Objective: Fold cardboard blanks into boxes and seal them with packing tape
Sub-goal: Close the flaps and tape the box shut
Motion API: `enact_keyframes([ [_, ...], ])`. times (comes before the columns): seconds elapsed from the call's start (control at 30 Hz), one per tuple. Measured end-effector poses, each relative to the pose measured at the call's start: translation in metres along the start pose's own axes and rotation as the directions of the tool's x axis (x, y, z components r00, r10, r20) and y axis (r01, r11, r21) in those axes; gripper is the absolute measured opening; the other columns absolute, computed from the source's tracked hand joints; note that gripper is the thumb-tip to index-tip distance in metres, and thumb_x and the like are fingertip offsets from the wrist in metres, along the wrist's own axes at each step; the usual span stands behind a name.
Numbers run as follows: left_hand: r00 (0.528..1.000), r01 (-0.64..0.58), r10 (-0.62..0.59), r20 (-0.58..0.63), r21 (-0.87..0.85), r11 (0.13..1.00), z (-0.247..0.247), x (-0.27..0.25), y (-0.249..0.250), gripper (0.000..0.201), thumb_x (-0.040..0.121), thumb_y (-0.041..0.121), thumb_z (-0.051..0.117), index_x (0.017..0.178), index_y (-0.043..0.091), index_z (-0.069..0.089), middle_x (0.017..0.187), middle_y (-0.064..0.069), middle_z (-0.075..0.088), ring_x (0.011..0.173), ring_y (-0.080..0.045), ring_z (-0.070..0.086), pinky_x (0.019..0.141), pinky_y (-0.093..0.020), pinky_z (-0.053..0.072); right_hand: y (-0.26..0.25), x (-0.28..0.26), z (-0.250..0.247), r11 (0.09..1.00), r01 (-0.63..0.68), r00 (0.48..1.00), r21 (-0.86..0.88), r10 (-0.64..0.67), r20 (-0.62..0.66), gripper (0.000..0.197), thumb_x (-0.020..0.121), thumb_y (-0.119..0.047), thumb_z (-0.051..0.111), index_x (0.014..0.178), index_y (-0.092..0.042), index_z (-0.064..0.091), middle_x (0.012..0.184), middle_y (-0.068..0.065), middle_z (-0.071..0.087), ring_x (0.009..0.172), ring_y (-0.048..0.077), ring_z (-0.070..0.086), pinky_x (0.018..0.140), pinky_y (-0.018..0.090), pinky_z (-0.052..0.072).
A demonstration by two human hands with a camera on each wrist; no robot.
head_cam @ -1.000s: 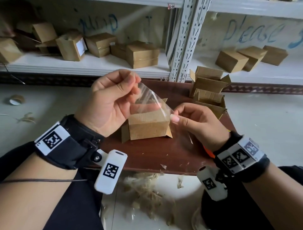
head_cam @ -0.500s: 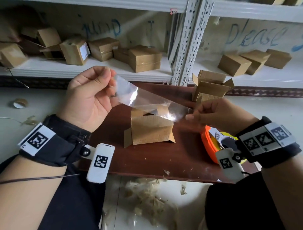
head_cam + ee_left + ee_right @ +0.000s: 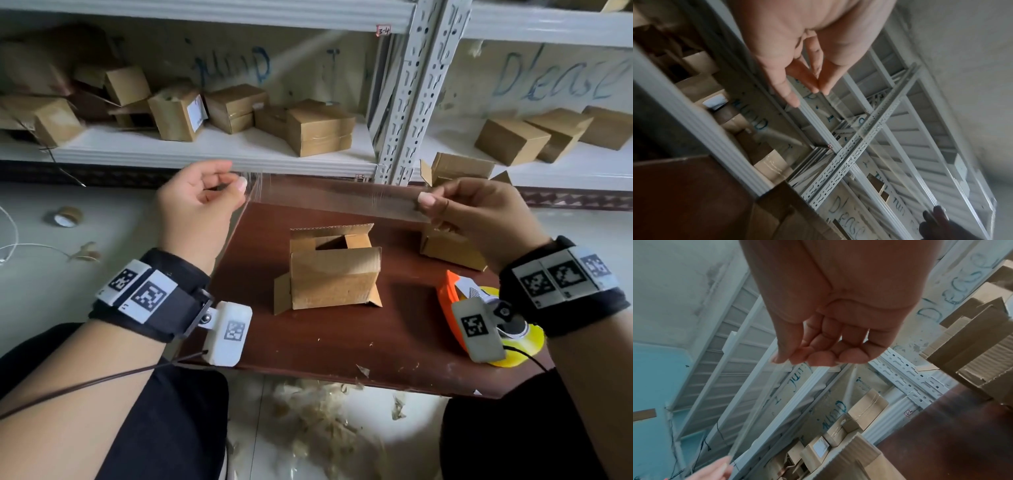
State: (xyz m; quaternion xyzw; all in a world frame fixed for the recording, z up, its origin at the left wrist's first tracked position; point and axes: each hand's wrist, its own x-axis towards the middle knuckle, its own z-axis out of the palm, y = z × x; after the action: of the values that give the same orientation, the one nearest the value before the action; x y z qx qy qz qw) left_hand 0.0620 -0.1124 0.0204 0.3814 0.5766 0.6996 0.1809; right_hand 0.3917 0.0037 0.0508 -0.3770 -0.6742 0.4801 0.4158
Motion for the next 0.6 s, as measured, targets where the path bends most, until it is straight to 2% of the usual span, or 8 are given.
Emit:
enact_keyframes([
  [0.1, 0.993, 0.113, -0.113, -0.033, -0.002, 0.994, 0.004, 0.002, -0.01, 0.042, 0.085, 0.006, 0.079, 0.126, 0.013, 0.069, 0.097, -0.004, 0.076, 0.093, -0.014, 0.071, 0.099, -0.043, 0.058, 0.0, -0.002, 0.006, 0.999, 0.037, 0.999, 0.025, -0.037, 0.008, 0.02, 0.077, -0.03, 0.082, 0.082, -0.013, 0.072, 0.064, -0.005, 0.07, 0.057, 0.006, 0.058, 0.06, 0.015, 0.053],
  [0.17, 0.977, 0.212, -0.211, -0.033, 0.025, 0.977, 0.004, 0.005, -0.015, 0.074, 0.085, 0.005, 0.081, 0.151, 0.01, 0.049, 0.1, -0.003, 0.078, 0.101, -0.014, 0.073, 0.101, -0.036, 0.055, -0.001, -0.004, 0.008, 0.998, 0.066, 0.998, 0.021, -0.066, 0.0, 0.018, 0.079, -0.025, 0.082, 0.083, -0.011, 0.072, 0.065, -0.006, 0.071, 0.058, 0.005, 0.06, 0.062, 0.015, 0.054],
  [0.27, 0.944, 0.33, -0.33, -0.02, -0.009, 0.944, 0.002, 0.005, -0.019, 0.105, 0.077, 0.01, 0.088, 0.161, 0.005, 0.025, 0.108, -0.002, 0.078, 0.112, -0.018, 0.072, 0.108, -0.04, 0.052, -0.003, -0.006, 0.006, 0.992, 0.119, 0.992, 0.03, -0.118, -0.041, 0.014, 0.083, -0.018, 0.082, 0.084, -0.008, 0.072, 0.068, -0.005, 0.074, 0.061, 0.006, 0.066, 0.063, 0.016, 0.055],
  [0.33, 0.909, 0.416, -0.417, 0.008, -0.083, 0.906, 0.005, 0.001, -0.017, 0.097, 0.082, -0.001, 0.083, 0.16, -0.002, 0.025, 0.12, -0.012, 0.073, 0.113, -0.021, 0.071, 0.105, -0.039, 0.055, -0.004, -0.007, 0.004, 0.987, 0.158, 0.985, 0.016, -0.157, -0.068, 0.014, 0.084, -0.015, 0.083, 0.084, -0.006, 0.073, 0.07, -0.003, 0.075, 0.064, 0.011, 0.067, 0.064, 0.019, 0.056],
  [0.37, 0.891, 0.454, -0.454, 0.031, -0.126, 0.882, 0.006, -0.001, -0.015, 0.085, 0.085, -0.005, 0.08, 0.155, -0.006, 0.032, 0.12, -0.017, 0.071, 0.109, -0.021, 0.072, 0.103, -0.039, 0.057, -0.004, -0.008, 0.003, 0.985, 0.17, 0.982, 0.007, -0.169, -0.081, 0.013, 0.084, -0.014, 0.083, 0.083, -0.006, 0.073, 0.07, -0.003, 0.075, 0.064, 0.01, 0.066, 0.064, 0.018, 0.055],
  [0.43, 0.856, 0.517, -0.509, 0.091, -0.16, 0.841, 0.008, -0.003, -0.012, 0.044, 0.089, -0.003, 0.075, 0.13, -0.006, 0.06, 0.106, -0.015, 0.072, 0.093, -0.017, 0.073, 0.103, -0.043, 0.057, -0.006, -0.009, 0.002, 0.984, 0.177, 0.979, 0.009, -0.176, -0.099, 0.013, 0.083, -0.012, 0.083, 0.081, -0.005, 0.072, 0.067, -0.006, 0.074, 0.06, 0.005, 0.065, 0.063, 0.014, 0.054],
  [0.5, 0.82, 0.571, -0.554, 0.147, -0.13, 0.811, 0.008, -0.006, -0.01, 0.013, 0.093, 0.009, 0.074, 0.105, 0.004, 0.071, 0.091, -0.007, 0.07, 0.083, -0.015, 0.068, 0.105, -0.049, 0.054, -0.007, -0.009, 0.0, 0.985, 0.171, 0.98, 0.008, -0.169, -0.107, 0.014, 0.081, -0.016, 0.084, 0.081, -0.008, 0.073, 0.067, -0.006, 0.074, 0.06, 0.003, 0.065, 0.064, 0.014, 0.054],
  [0.6, 0.824, 0.559, -0.545, 0.154, -0.073, 0.826, 0.01, -0.008, -0.005, 0.011, 0.093, 0.023, 0.075, 0.101, 0.015, 0.072, 0.101, -0.001, 0.075, 0.106, -0.016, 0.069, 0.109, -0.052, 0.049, -0.006, -0.007, -0.009, 0.987, 0.151, 0.976, -0.054, -0.157, -0.153, 0.013, 0.08, -0.027, 0.087, 0.08, -0.02, 0.077, 0.07, -0.007, 0.075, 0.062, 0.004, 0.063, 0.065, 0.016, 0.053],
])
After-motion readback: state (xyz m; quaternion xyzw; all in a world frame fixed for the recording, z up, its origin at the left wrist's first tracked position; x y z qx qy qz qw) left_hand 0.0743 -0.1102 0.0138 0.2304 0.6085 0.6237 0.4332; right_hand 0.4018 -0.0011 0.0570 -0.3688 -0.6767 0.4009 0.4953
